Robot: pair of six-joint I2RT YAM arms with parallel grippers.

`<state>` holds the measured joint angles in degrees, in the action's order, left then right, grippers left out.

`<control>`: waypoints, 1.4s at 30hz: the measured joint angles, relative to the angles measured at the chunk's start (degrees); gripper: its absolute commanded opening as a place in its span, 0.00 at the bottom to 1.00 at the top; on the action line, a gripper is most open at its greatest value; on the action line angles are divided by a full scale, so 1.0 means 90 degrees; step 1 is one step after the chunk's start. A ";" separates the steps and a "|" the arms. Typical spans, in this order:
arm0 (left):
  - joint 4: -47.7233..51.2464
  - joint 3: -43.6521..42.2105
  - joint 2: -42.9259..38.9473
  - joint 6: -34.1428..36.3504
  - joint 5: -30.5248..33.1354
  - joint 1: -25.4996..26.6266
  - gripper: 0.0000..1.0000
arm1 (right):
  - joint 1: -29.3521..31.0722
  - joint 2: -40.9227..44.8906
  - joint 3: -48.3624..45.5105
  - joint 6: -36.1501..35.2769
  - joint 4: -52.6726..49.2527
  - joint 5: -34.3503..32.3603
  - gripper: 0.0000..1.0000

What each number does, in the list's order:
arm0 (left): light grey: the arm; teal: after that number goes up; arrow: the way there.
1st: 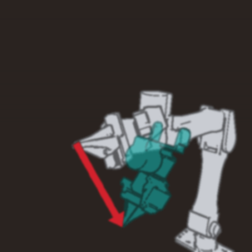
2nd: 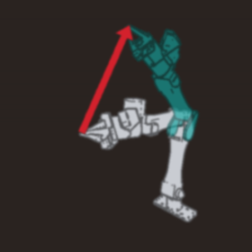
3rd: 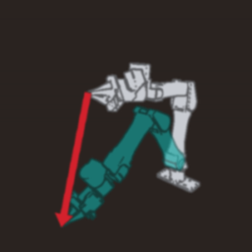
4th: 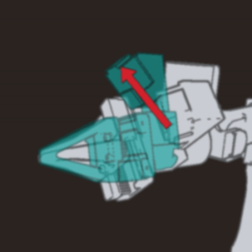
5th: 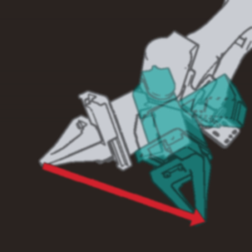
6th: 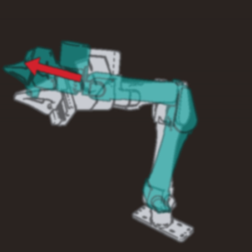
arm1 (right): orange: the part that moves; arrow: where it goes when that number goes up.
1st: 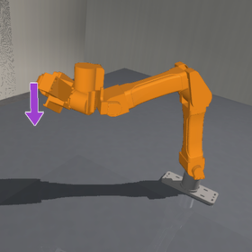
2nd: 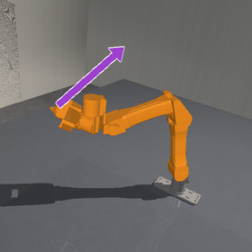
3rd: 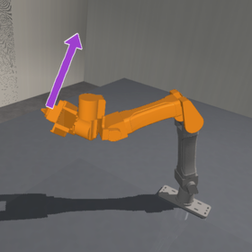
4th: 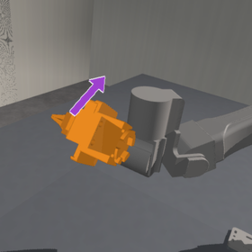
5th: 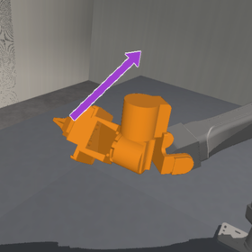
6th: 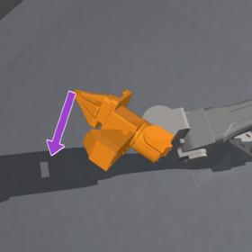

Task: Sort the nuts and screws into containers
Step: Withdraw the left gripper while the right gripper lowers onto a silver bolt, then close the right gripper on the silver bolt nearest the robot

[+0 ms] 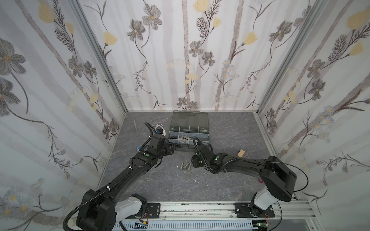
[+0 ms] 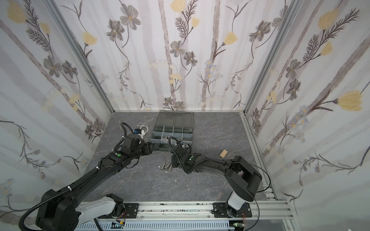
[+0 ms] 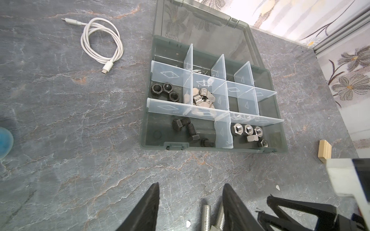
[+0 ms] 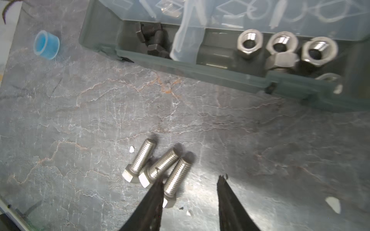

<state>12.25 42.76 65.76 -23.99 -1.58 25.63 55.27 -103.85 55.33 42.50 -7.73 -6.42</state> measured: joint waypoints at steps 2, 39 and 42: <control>0.0000 -0.0012 -0.0027 0.0005 0.0015 -0.0010 0.54 | 0.0083 -0.0185 0.0199 0.0002 -0.0160 0.0005 0.46; -0.0044 0.0168 0.0180 0.0549 -0.0240 -0.0119 0.56 | 0.0338 -0.1477 0.1481 -0.0112 -0.1824 -0.0347 0.38; -0.0053 0.0134 0.0168 0.0559 -0.0265 -0.0119 0.56 | 0.0323 -0.1532 0.1511 -0.0112 -0.1904 -0.0381 0.36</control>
<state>11.77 43.97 67.26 -18.96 -3.97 24.56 58.17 -117.64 68.93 41.50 -24.86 -9.85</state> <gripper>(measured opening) 0.558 0.370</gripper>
